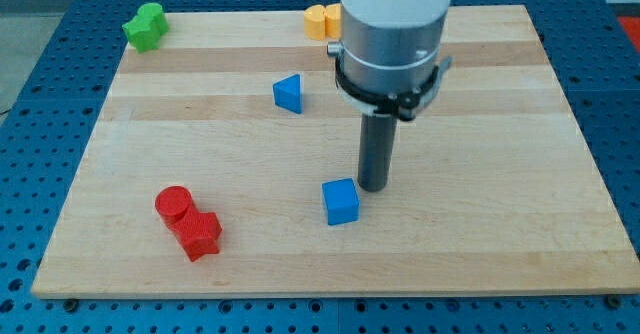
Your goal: Push the blue cube to the bottom center of the table
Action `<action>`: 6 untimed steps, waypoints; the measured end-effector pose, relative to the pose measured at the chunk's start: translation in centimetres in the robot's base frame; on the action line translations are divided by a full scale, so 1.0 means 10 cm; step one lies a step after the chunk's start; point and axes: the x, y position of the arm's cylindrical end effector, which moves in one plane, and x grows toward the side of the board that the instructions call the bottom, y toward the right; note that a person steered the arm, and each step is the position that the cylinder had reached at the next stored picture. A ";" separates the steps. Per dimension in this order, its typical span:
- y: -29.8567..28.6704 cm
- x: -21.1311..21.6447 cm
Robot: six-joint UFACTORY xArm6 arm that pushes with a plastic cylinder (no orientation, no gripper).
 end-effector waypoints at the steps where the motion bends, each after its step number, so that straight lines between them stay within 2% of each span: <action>1: -0.10 -0.19; 2: -0.23 -0.08; 4: -0.11 0.57; 5: -0.11 0.42; 6: -0.08 -0.14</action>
